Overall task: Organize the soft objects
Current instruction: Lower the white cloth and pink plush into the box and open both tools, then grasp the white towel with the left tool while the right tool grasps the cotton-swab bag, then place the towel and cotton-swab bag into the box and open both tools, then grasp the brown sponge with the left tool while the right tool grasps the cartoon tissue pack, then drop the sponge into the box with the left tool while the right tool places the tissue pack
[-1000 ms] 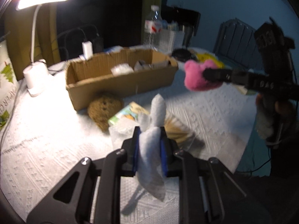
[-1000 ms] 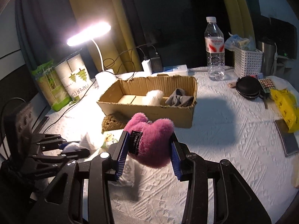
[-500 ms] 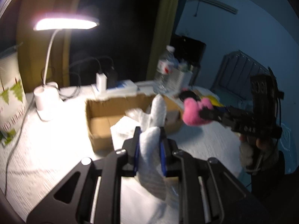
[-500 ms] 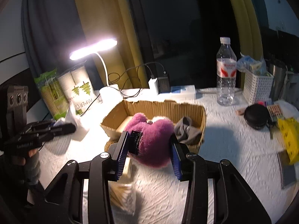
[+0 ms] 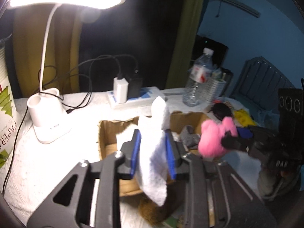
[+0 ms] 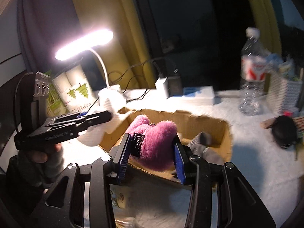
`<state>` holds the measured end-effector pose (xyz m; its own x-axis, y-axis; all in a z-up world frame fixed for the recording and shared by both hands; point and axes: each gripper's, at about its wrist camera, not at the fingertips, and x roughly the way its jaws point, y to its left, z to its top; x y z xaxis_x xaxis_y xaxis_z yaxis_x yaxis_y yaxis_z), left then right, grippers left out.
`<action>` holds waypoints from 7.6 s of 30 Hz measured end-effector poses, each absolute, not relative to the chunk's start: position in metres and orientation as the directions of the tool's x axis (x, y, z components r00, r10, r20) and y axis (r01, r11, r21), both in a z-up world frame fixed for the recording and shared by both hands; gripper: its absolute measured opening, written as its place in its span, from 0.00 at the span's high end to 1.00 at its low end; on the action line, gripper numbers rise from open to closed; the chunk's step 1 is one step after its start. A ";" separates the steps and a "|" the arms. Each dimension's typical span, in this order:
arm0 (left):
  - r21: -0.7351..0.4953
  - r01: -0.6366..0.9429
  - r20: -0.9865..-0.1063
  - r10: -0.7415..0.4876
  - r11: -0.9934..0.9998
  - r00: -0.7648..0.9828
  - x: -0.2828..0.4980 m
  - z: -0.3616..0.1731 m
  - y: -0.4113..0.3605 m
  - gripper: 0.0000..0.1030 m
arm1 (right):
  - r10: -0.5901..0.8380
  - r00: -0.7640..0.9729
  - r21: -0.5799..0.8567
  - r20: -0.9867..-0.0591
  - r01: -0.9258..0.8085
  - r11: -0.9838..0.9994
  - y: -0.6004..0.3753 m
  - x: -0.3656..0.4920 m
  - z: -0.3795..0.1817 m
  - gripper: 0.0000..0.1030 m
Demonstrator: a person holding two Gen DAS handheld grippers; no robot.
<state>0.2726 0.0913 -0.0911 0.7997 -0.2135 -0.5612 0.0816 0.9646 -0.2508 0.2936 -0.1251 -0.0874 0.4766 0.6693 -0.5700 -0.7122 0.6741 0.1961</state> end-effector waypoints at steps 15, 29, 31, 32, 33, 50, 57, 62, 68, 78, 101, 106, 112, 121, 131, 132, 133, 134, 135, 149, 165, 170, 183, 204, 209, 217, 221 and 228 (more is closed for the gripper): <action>-0.230 0.079 -0.549 -0.197 0.970 0.812 0.232 -0.087 0.102 0.06 | 0.613 0.499 0.148 -0.612 -0.690 0.709 -0.123 0.270 -0.097 0.31; -0.266 0.051 -0.579 -0.202 0.963 0.790 0.158 -0.111 0.104 0.06 | 0.568 0.448 0.137 -0.690 -0.690 0.711 -0.131 0.205 -0.127 0.31; -0.281 0.043 -0.600 -0.210 0.959 0.772 0.150 -0.121 0.101 0.06 | 0.564 0.433 0.143 -0.703 -0.691 0.709 -0.131 0.198 -0.135 0.31; -0.286 0.036 -0.612 -0.212 0.957 0.762 0.146 -0.127 0.099 0.06 | 0.560 0.426 0.146 -0.710 -0.689 0.710 -0.131 0.195 -0.139 0.31; -0.288 0.031 -0.624 -0.213 0.957 0.752 0.143 -0.133 0.097 0.06 | 0.557 0.422 0.148 -0.716 -0.687 0.711 -0.132 0.193 -0.143 0.31; -0.148 -0.020 -0.771 -0.102 0.989 0.628 0.134 -0.183 0.053 0.57 | 0.590 0.315 0.247 -0.743 -0.691 0.680 -0.137 0.181 -0.175 0.42; -0.152 0.027 -0.752 -0.134 0.988 0.646 0.134 -0.171 0.042 0.93 | 0.591 0.379 0.217 -0.712 -0.681 0.699 -0.160 0.184 -0.159 0.44; -0.176 0.053 -0.679 -0.160 0.983 0.717 0.132 -0.137 0.043 0.93 | 0.600 0.426 0.215 -0.677 -0.665 0.715 -0.174 0.196 -0.144 0.44; -0.168 0.089 -0.602 -0.173 0.982 0.779 0.157 -0.099 0.050 0.93 | 0.617 0.460 0.209 -0.639 -0.668 0.714 -0.178 0.213 -0.123 0.44; -0.154 0.098 -0.551 -0.167 0.983 0.817 0.220 -0.075 0.066 0.93 | 0.638 0.510 0.191 -0.577 -0.674 0.713 -0.176 0.243 -0.092 0.44; -0.031 0.016 -0.695 -0.033 0.999 0.719 0.312 -0.151 0.073 0.87 | 0.579 0.528 0.220 -0.621 -0.592 0.776 -0.151 0.330 -0.111 0.44; -0.073 0.006 -0.689 -0.055 0.997 0.723 0.310 -0.146 0.081 0.59 | 0.531 0.546 0.185 -0.648 -0.564 0.805 -0.141 0.336 -0.122 0.42; -0.087 0.039 -0.639 -0.086 0.995 0.765 0.292 -0.124 0.079 0.27 | 0.499 0.595 0.155 -0.630 -0.534 0.831 -0.144 0.329 -0.116 0.31; -0.096 0.041 -0.561 -0.088 0.995 0.823 0.249 -0.099 0.086 0.09 | 0.525 0.612 0.103 -0.591 -0.589 0.802 -0.134 0.274 -0.093 0.27; -0.196 0.108 -0.562 -0.202 0.975 0.802 0.235 -0.108 0.103 0.06 | 0.556 0.559 0.117 -0.614 -0.632 0.766 -0.116 0.241 -0.099 0.27; -0.200 0.099 -0.563 -0.197 0.975 0.803 0.233 -0.108 0.106 0.06 | 0.560 0.554 0.120 -0.615 -0.637 0.762 -0.115 0.240 -0.099 0.27; -0.205 0.089 -0.563 -0.192 0.975 0.804 0.231 -0.109 0.110 0.06 | 0.563 0.547 0.123 -0.619 -0.641 0.757 -0.113 0.240 -0.100 0.27; -0.210 0.084 -0.562 -0.190 0.974 0.805 0.229 -0.110 0.113 0.06 | 0.564 0.536 0.124 -0.628 -0.646 0.753 -0.110 0.239 -0.101 0.27; -0.215 0.074 -0.564 -0.185 0.974 0.805 0.225 -0.111 0.117 0.06 | 0.563 0.529 0.124 -0.635 -0.650 0.750 -0.109 0.238 -0.103 0.27; -0.282 -0.040 -0.599 -0.143 0.958 0.788 0.183 -0.146 0.138 0.06 | 0.514 0.383 0.114 -0.768 -0.707 0.698 -0.061 0.214 -0.167 0.27; -0.191 -0.016 -0.698 -0.125 0.981 0.706 0.216 -0.175 0.069 0.06 | 0.485 0.445 0.098 -0.753 -0.653 0.751 -0.114 0.219 -0.169 0.33; -0.144 -0.007 -0.716 -0.100 0.990 0.690 0.230 -0.178 0.048 0.06 | 0.477 0.481 0.099 -0.735 -0.621 0.778 -0.141 0.224 -0.162 0.33; -0.113 0.059 -0.746 -0.124 0.992 0.655 0.239 -0.189 0.024 0.58 | 0.479 0.539 0.102 -0.694 -0.584 0.805 -0.180 0.224 -0.147 0.33; -0.128 0.062 -0.595 -0.127 0.990 0.794 0.211 -0.099 0.065 0.59 | 0.503 0.582 0.050 -0.638 -0.621 0.782 -0.156 0.217 -0.103 0.33; -0.119 0.067 -0.615 -0.126 0.991 0.778 0.240 -0.107 0.073 0.59 | 0.510 0.590 0.045 -0.626 -0.625 0.779 -0.148 0.229 -0.094 0.33; -0.105 0.072 -0.680 -0.125 0.992 0.723 0.277 -0.136 0.072 0.59 | 0.516 0.593 0.046 -0.618 -0.628 0.777 -0.140 0.253 -0.089 0.33; -0.112 0.064 -0.709 -0.125 0.992 0.694 0.294 -0.148 0.069 0.59 | 0.519 0.589 0.053 -0.619 -0.628 0.777 -0.138 0.265 -0.092 0.33; -0.041 0.083 -0.726 -0.086 0.996 0.682 0.310 -0.155 0.052 0.58 | 0.522 0.582 0.070 -0.624 -0.623 0.779 -0.140 0.282 -0.099 0.33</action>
<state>0.3096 0.0517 -0.1546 0.6819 -0.0864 -0.7263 0.0827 0.9957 -0.0409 0.2817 -0.1398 -0.0994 0.5817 0.5216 -0.6241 -0.6233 0.7789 0.0699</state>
